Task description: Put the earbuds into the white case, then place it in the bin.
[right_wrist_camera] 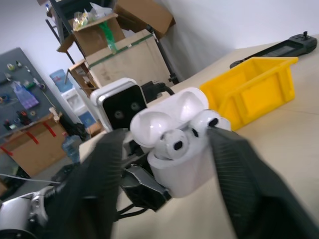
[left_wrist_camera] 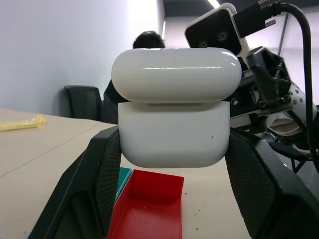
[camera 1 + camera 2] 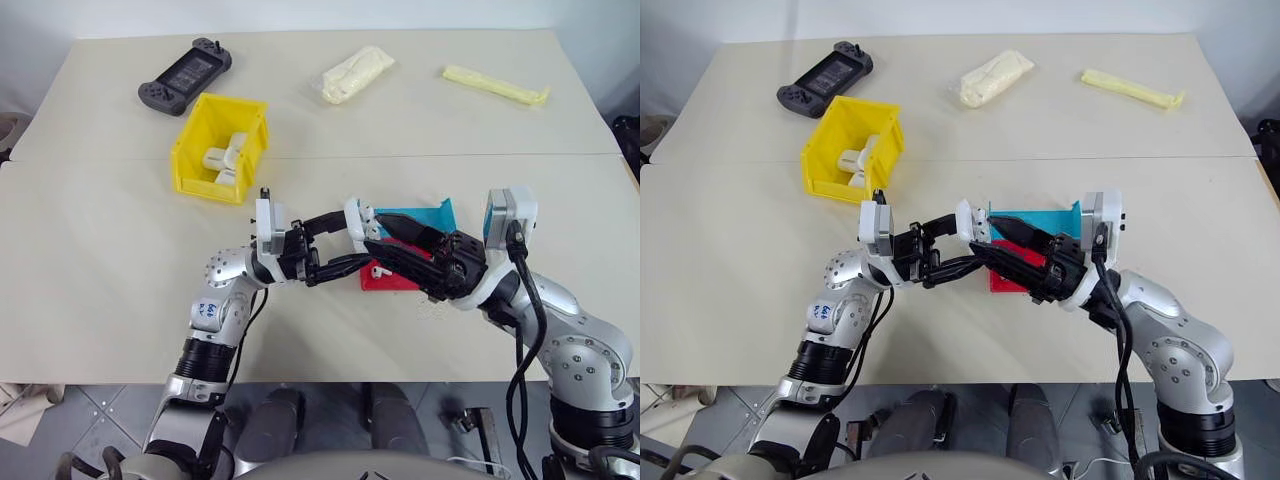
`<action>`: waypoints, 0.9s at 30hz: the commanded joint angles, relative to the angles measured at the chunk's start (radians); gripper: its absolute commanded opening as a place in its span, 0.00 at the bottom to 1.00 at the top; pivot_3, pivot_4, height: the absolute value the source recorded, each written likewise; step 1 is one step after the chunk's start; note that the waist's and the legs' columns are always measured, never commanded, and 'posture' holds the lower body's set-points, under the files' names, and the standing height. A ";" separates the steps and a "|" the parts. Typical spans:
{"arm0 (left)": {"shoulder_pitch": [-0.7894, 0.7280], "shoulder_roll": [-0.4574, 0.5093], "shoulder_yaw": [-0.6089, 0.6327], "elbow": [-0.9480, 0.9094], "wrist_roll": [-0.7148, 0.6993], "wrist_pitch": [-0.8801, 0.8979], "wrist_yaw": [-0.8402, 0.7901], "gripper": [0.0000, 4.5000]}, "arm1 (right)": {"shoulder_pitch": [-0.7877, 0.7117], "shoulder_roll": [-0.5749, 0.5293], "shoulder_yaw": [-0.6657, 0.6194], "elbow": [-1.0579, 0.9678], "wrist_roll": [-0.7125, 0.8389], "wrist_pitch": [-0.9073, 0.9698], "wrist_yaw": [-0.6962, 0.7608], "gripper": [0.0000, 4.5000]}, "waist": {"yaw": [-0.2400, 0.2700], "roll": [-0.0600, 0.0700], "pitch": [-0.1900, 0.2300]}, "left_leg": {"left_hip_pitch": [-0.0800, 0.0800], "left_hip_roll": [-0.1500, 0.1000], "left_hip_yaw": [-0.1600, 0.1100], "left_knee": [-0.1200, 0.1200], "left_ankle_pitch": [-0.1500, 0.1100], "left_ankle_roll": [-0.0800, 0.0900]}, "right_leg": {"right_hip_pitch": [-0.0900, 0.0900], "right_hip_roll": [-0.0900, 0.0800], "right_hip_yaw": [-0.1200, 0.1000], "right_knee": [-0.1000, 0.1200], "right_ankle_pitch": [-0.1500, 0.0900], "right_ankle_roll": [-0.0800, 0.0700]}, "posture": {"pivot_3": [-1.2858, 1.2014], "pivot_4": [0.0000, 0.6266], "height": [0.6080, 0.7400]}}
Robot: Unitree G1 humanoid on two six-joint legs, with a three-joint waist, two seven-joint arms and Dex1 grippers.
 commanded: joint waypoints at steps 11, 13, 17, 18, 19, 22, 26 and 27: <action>-0.077 0.225 0.004 0.041 0.173 -0.067 -0.011 0.61 | 0.052 -0.215 -0.123 0.055 -0.156 -0.100 0.209 0.44 | -0.003 -0.001 0.000 | 0.001 -0.001 0.001 -0.001 0.000 0.000 | 0.000 0.002 0.000 0.000 0.000 0.000 | 0.52 0.24 1.00; -0.077 0.274 -0.046 0.062 0.259 -0.135 -0.041 0.61 | 0.024 -0.239 -0.091 0.063 -0.200 -0.123 0.254 0.28 | -0.003 -0.001 0.000 | 0.000 -0.001 0.001 -0.001 0.000 0.000 | 0.000 0.001 0.000 -0.001 0.000 0.000 | 0.52 0.24 1.00; -0.094 0.284 -0.085 0.085 0.317 -0.162 -0.018 0.61 | -0.060 -0.237 -0.011 0.067 -0.241 -0.130 0.297 0.01 | -0.002 -0.001 0.000 | 0.000 0.000 0.001 -0.001 0.000 0.000 | 0.000 0.001 0.000 -0.001 0.000 0.000 | 0.52 0.24 1.00; -0.096 0.278 -0.087 0.088 0.318 -0.161 -0.012 0.61 | -0.080 -0.235 0.009 0.069 -0.256 -0.134 0.304 0.01 | -0.002 -0.001 0.000 | 0.000 0.000 0.001 -0.001 0.000 0.000 | 0.000 0.001 0.000 -0.001 0.000 0.000 | 0.52 0.24 1.00; -0.098 0.273 -0.090 0.091 0.319 -0.162 -0.009 0.61 | -0.099 -0.232 0.029 0.072 -0.278 -0.139 0.305 0.01 | -0.001 -0.001 0.000 | 0.000 0.000 0.001 -0.001 0.000 0.000 | 0.000 0.001 0.000 -0.001 0.000 0.000 | 0.52 0.24 1.00; -0.105 0.243 -0.105 0.088 0.324 -0.158 0.012 0.61 | -0.185 -0.201 0.111 0.088 -0.321 -0.127 0.301 0.01 | -0.002 -0.001 0.001 | 0.000 0.000 0.000 0.000 0.000 0.000 | 0.000 0.000 0.000 -0.001 0.000 0.000 | 0.52 0.24 1.00; -0.114 0.201 -0.125 0.084 0.333 -0.142 0.043 0.61 | -0.249 -0.176 0.205 0.100 -0.386 -0.132 0.321 0.01 | -0.002 -0.001 0.001 | 0.000 0.000 0.000 0.000 0.000 0.000 | 0.000 0.000 -0.001 -0.001 0.000 0.000 | 0.52 0.24 1.00; -0.115 0.194 -0.130 0.082 0.337 -0.141 0.050 0.61 | -0.258 -0.168 0.225 0.103 -0.403 -0.133 0.318 0.01 | -0.002 -0.001 0.001 | 0.000 0.000 0.000 0.000 0.000 0.000 | 0.000 0.000 -0.001 -0.001 0.000 0.000 | 0.52 0.24 1.00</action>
